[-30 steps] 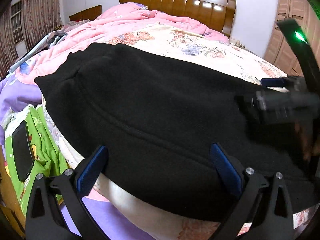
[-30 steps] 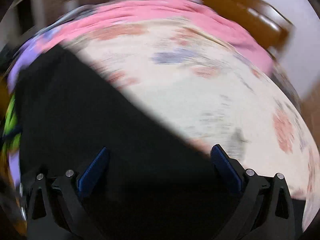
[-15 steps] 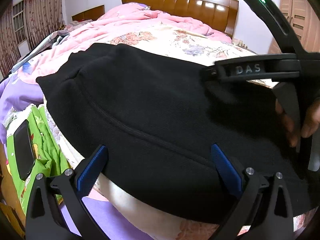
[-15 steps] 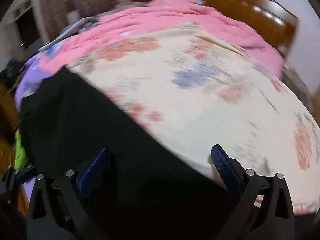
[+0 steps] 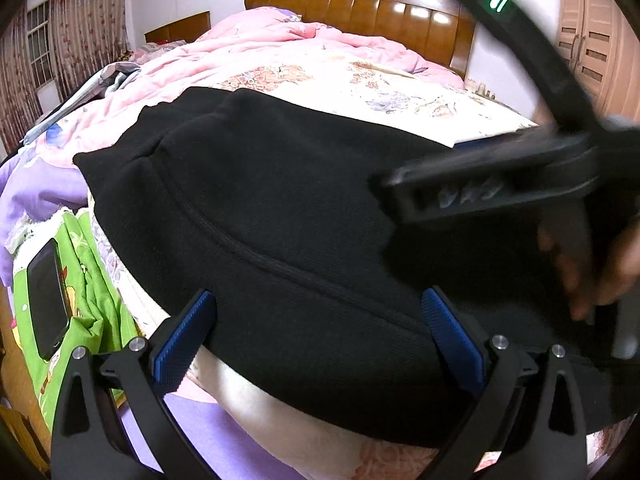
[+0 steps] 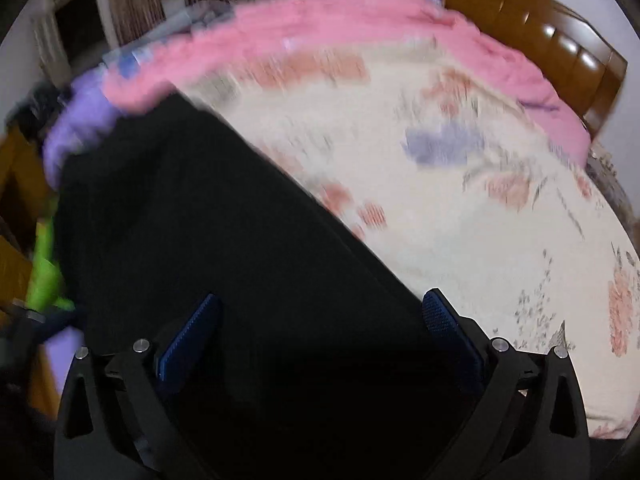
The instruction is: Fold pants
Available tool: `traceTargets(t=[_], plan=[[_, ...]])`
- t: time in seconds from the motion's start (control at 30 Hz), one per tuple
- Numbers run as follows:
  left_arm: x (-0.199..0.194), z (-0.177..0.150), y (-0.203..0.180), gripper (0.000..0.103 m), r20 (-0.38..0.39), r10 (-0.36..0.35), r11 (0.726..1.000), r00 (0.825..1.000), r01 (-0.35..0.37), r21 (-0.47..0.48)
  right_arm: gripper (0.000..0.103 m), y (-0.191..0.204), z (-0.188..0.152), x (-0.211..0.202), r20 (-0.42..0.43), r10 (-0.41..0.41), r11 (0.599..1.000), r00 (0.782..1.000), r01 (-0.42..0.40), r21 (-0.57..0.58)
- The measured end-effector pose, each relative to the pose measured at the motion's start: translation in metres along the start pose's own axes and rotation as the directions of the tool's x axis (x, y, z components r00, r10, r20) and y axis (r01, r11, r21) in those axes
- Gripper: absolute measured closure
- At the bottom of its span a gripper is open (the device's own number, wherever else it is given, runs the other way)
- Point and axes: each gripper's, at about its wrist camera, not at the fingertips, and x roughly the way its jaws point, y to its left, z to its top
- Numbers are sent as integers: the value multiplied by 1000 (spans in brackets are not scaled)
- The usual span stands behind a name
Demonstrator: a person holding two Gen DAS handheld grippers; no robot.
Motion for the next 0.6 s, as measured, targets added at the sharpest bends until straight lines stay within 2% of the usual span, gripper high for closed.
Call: traceTargets(t=[0.07,0.13,0.2,0.3,0.37,0.43,0.5,0.57,0.6], plan=[[-1,1,1,1,-2,-12,1000,1000,12,4,5,-21,0,-8,1,-39,990,999,38,136],[-2,-1,2,1,10,-23,1000,1000,23,17,5,-36,-9,-28,35,55,973,998,-62,220],[-4,-4,4,1,25,-42,999,999,42,21,5,-35,-30,-54,40,76,975,996,-82,207],[-4,-6,6,1,35,-53,999,998,52,10,5,-35,-79,-87,11,31,990,999,-32,134],[-4,-6,3,1,32,-37,999,999,37,10,5,-41,-111,-86,-64,-39,995,997,45,93],[-3,-5,2,1,27,-33,999,999,33,6,5,-47,-128,-90,-11,-48,998,999,48,37],[-4,-5,2,1,22,-33,999,999,33,8,5,-55,-127,-92,3,-62,996,998,61,68],[-10,-4,2,1,25,-21,1000,999,21,12,5,-67,-124,-100,12,-182,965,983,176,193],[-18,-5,2,2,43,-17,1000,999,17,4,5,-69,-127,-108,23,-191,949,981,178,259]])
